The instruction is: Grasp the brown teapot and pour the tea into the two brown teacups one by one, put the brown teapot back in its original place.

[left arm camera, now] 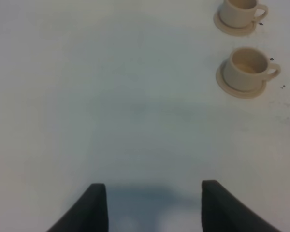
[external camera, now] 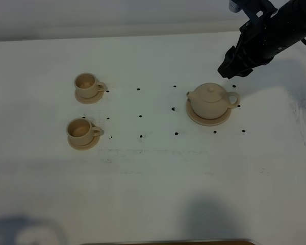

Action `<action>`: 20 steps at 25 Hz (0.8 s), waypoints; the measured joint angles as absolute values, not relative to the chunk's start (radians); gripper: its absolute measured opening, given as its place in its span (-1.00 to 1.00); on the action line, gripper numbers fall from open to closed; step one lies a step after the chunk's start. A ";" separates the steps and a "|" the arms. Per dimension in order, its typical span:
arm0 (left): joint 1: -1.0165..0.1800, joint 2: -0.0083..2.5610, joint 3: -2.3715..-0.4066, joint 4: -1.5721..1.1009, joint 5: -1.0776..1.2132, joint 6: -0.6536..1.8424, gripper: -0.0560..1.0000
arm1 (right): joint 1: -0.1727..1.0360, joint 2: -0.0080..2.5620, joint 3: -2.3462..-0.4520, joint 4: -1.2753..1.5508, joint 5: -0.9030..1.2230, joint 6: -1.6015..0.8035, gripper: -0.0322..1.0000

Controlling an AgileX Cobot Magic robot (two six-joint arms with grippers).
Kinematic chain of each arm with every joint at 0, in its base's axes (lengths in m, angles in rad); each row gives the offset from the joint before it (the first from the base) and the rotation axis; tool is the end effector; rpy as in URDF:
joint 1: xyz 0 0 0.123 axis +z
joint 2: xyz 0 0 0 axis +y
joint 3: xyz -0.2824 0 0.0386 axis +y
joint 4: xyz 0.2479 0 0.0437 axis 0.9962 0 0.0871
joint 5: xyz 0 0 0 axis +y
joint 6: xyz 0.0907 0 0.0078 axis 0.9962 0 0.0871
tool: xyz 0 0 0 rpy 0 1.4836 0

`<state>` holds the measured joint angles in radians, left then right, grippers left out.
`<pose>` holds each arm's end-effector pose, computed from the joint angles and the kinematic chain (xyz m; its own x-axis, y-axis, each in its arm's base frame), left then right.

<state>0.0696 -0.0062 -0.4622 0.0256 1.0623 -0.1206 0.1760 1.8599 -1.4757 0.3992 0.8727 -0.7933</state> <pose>-0.0018 0.0019 0.2665 -0.4716 -0.1410 -0.8705 -0.1407 0.9865 -0.0836 0.3898 0.0969 0.2517 -0.6212 -0.5994 -0.5049 -0.7014 0.7126 0.0169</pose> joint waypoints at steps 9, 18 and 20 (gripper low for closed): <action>0.070 -0.006 -0.462 0.026 1.062 -0.121 0.06 | 0.151 1.865 -1.476 0.492 0.938 -0.972 -0.03; 0.070 -0.006 -0.462 0.026 1.062 -0.121 0.06 | 0.127 1.945 -1.476 0.447 0.964 -1.077 -0.03; 0.070 -0.006 -0.462 0.026 1.062 -0.121 0.06 | 0.122 1.947 -1.484 0.460 0.966 -1.094 -0.03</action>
<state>0.0696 -0.0062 -0.4622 0.0256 1.0623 -0.1206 0.1221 1.9467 -1.4841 0.4600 0.9658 -1.0941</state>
